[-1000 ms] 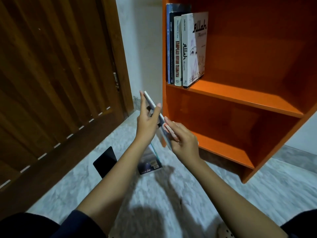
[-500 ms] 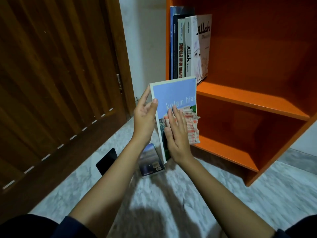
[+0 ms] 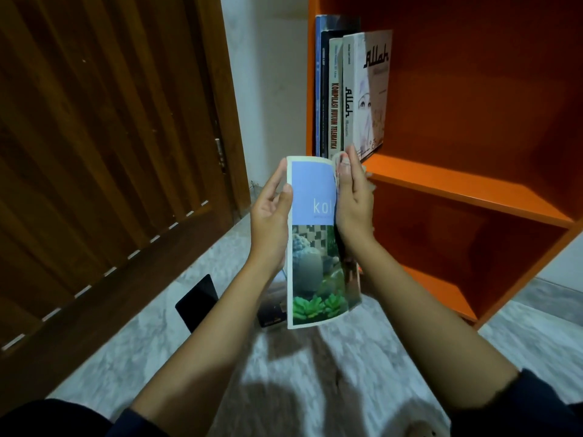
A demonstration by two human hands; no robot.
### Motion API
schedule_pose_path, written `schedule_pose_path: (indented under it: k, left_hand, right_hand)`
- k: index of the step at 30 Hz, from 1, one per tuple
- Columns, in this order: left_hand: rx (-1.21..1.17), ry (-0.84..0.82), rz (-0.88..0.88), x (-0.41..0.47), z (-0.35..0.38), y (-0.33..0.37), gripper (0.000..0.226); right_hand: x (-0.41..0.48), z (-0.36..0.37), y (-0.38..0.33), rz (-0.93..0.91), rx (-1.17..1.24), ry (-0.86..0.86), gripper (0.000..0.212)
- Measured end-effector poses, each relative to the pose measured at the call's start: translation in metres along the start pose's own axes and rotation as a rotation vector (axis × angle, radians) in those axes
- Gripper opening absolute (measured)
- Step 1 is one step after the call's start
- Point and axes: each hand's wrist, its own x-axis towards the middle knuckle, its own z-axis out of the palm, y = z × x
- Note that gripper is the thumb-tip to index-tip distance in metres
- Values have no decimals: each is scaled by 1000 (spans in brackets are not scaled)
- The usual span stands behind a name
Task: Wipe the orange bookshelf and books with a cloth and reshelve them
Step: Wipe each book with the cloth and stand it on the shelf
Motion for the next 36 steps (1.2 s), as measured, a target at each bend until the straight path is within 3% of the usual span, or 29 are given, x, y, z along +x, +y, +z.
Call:
schedule_pose_path:
  k: [2,5,14,16,19,21,23,27,30,32,34,36]
  left_hand:
    - [49,48,13,-3,3,-4,30]
    - [57,86,7,-6,5,-12,30]
    - [-34,189,29,11,-3,-9,35]
    - [-63,213,22,14,-3,-10,36]
    - [-89,251,23,14,2,-8,37]
    - [-87,284,37,15,7,-6,38]
    - [-84,313,60,18,9,-3,38]
    - [-85,396,69,31,3,2,37]
    - [-86,416,66,36,-3,4,37]
    - [-112,413,67,36,-2,7,36]
    - [-135,409,57,37,-1,7,37]
    - [-146,374,44,39,1,6,37]
  right_hand:
    - [-13,0,4,154,69,98,41]
    - [-32,1,8,97,16,77,41]
    - [-68,-12,46,-684,-464,-420,48]
    - [-74,-16,54,-590,-406,-388,46]
    - [-84,-10,53,-195,-180,-140,44]
    - [-91,-6,51,-64,-82,-50,43]
    - [-99,-6,54,-132,-114,-85,44]
    - [-110,-13,66,-477,-276,-361,50]
    - [-113,-20,79,-692,-408,-474,67]
    - [-113,-23,86,-676,-425,-444,64]
    - [-110,-24,91,-545,-390,-328,44]
    - [-101,-24,90,-368,-327,-166,44]
